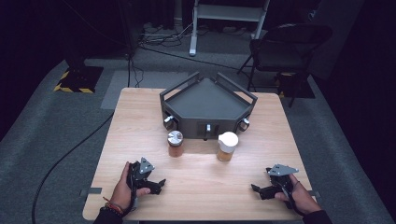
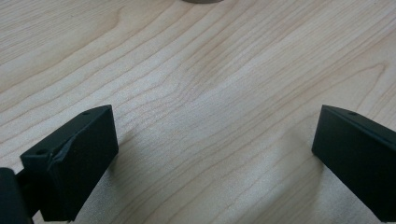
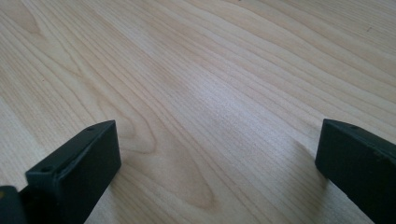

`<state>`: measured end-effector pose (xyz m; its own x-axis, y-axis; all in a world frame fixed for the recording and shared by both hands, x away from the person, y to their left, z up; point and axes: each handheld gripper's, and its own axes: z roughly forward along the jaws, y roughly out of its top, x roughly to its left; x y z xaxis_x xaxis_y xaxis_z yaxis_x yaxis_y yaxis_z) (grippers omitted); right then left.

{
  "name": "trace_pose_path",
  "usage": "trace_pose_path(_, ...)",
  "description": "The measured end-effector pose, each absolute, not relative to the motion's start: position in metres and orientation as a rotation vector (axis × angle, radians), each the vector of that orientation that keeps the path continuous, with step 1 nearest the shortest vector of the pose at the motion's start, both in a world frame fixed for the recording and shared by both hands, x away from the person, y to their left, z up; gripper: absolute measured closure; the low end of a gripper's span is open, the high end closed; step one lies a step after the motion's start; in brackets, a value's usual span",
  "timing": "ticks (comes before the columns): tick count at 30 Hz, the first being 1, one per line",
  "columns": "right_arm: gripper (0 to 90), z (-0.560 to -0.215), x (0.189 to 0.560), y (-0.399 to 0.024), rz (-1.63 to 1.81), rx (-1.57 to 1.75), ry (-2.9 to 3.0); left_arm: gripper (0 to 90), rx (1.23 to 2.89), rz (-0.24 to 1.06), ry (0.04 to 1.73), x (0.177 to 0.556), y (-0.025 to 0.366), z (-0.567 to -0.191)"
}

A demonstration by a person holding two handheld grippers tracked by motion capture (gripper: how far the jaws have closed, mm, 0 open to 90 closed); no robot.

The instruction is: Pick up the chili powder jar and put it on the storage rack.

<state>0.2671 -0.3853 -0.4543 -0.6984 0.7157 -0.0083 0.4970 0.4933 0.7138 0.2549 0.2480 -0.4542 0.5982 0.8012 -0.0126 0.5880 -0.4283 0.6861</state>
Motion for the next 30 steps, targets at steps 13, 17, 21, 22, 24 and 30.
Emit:
trace_pose_path(13,0.0,-0.4543,0.2674,-0.3859,1.019,1.017,2.440,0.4,2.166,0.419,1.096,0.2549,0.2476,-0.4542)
trace_pose_path(17,0.0,-0.4543,0.2673,-0.3861,1.019,1.016,2.441,0.4,2.166,0.419,1.096,0.2549,0.2476,-0.4542)
trace_pose_path(21,0.0,-0.4542,0.2679,-0.3865,1.020,1.013,2.443,0.4,2.167,0.420,1.098,0.2548,0.2472,-0.4540)
trace_pose_path(22,0.0,-0.4542,0.2679,-0.3865,1.020,1.013,2.443,0.4,2.167,0.420,1.098,0.2548,0.2472,-0.4540)
trace_pose_path(24,0.0,-0.4543,0.2680,-0.3866,1.021,1.013,2.444,0.4,2.166,0.421,1.099,0.2548,0.2471,-0.4540)
trace_pose_path(30,0.0,-0.4542,0.2682,-0.3869,1.021,1.011,2.445,0.7,2.168,0.427,1.103,0.2545,0.2454,-0.4534)
